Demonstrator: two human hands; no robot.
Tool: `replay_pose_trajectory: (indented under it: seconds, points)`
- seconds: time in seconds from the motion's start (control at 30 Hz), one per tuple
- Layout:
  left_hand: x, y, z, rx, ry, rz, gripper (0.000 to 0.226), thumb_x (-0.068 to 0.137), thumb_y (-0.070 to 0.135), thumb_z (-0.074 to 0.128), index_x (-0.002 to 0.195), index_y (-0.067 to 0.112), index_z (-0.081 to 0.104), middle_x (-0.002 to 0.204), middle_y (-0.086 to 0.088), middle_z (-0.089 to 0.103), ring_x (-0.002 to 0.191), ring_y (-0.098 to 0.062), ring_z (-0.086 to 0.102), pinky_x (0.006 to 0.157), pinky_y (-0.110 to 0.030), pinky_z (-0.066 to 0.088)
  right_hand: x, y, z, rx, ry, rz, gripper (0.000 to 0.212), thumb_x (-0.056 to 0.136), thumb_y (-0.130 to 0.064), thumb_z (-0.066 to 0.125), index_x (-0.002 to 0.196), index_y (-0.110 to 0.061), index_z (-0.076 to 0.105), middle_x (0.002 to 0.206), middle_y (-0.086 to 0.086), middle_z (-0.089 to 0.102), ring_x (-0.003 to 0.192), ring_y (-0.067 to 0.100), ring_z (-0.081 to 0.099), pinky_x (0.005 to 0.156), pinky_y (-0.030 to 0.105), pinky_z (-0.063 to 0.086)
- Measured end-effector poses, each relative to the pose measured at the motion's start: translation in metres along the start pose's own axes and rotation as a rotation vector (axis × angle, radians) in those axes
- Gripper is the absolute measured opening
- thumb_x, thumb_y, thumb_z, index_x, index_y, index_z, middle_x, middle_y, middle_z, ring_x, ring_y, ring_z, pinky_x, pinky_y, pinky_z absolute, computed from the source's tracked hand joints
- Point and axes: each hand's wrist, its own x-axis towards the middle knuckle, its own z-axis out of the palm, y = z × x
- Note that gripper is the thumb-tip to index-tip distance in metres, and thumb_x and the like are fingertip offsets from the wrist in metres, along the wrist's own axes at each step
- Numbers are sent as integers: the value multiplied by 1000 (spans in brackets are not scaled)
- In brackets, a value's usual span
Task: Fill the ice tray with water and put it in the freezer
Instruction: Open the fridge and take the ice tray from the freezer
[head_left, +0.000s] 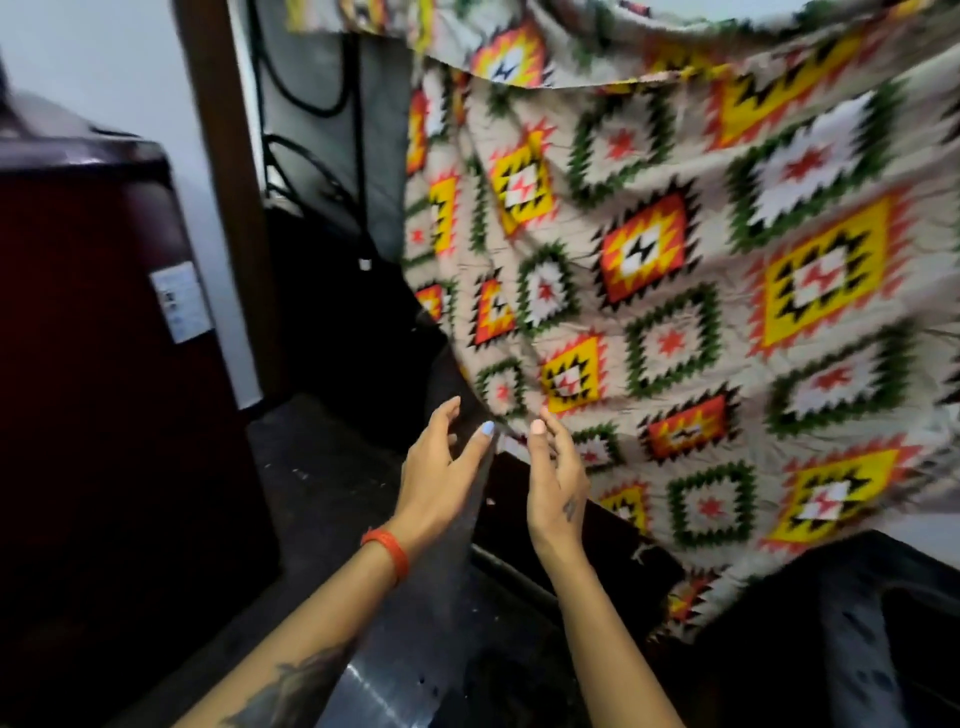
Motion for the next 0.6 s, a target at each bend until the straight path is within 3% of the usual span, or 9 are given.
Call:
replay_pose_trajectory:
  seconds: [0.2,0.6]
  points:
    - [-18,-26,-57,13,200,-76,58,89,42,56,140,23,36,144,5,42,120,-12,52,97,-24,38,-27,-4,62,-3,-224,-31,58,85,-60,42,132,-28,52,142,-2,48,132,14,41,110,44,34]
    - [-63,-69,-173,45,559,-179,58,90,39,55,142,22,33,147,4,38,123,-11,47,96,-22,36,-96,-28,177,71,-616,-83,40,95,-40,47,133,-28,51,144,-6,44,135,10,35,113,39,30]
